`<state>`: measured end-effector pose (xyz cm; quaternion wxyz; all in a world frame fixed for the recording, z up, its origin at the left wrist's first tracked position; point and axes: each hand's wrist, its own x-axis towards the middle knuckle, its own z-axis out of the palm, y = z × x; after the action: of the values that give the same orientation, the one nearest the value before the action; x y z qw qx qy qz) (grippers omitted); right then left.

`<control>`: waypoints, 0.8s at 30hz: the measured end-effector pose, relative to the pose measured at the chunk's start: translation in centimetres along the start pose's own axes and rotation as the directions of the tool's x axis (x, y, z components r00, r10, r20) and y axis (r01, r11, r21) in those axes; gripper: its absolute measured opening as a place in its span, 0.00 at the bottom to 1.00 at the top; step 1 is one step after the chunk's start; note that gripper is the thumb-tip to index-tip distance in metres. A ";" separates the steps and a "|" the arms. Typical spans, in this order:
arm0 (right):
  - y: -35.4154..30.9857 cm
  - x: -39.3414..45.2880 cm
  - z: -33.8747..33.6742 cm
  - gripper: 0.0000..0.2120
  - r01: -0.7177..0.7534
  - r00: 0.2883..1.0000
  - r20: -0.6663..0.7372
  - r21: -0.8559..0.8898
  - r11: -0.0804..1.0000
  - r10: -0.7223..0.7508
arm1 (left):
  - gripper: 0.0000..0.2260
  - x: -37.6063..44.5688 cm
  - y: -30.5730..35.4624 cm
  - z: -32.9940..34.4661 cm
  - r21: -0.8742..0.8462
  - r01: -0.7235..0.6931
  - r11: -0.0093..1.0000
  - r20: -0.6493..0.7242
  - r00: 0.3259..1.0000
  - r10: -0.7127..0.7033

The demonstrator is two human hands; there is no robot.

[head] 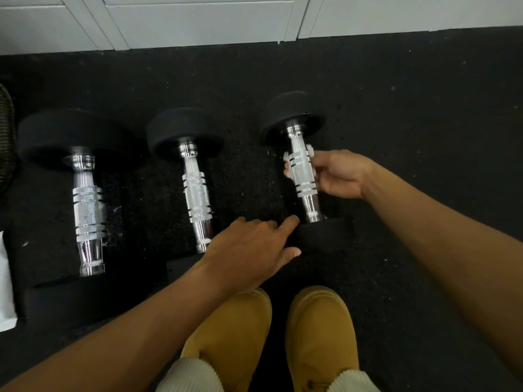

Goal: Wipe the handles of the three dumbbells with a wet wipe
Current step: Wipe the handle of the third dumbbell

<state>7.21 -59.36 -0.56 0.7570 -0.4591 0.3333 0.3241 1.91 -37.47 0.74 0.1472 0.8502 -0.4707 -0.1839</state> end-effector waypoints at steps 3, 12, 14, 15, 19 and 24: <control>1.0 -1.8 -1.4 0.16 -0.164 0.977 0.093 -0.229 0.959 0.190 | 0.23 0.0 -0.1 0.1 0.003 -0.009 1.000 -0.013 1.000 0.009; -0.6 0.4 0.5 0.14 -0.039 0.990 -0.143 -0.130 0.991 0.020 | 0.23 0.1 0.0 0.1 -0.031 -0.004 1.000 -0.011 1.000 0.003; -1.6 1.6 1.1 0.14 0.054 0.968 -0.239 -0.084 0.995 -0.073 | 0.24 0.0 0.0 0.1 -0.019 -0.007 1.000 -0.008 1.000 0.007; -2.0 1.9 1.2 0.15 0.068 0.965 -0.248 -0.068 0.995 -0.083 | 0.24 0.0 -0.1 0.2 -0.011 -0.008 1.000 -0.008 1.000 0.008; -2.2 0.8 0.9 0.17 0.016 0.997 -0.069 -0.109 0.994 -0.024 | 0.24 -0.1 -0.1 0.2 0.002 -0.009 1.000 -0.010 1.000 0.009; 1.0 -2.0 -1.3 0.17 -0.133 0.986 0.068 -0.244 0.960 0.154 | 0.23 -0.1 -0.2 0.2 -0.027 -0.003 1.000 -0.021 1.000 0.002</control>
<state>5.02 -60.56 0.06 0.6843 -0.5071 0.2915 0.4354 1.93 -37.33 0.44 0.1637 0.8495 -0.4676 -0.1812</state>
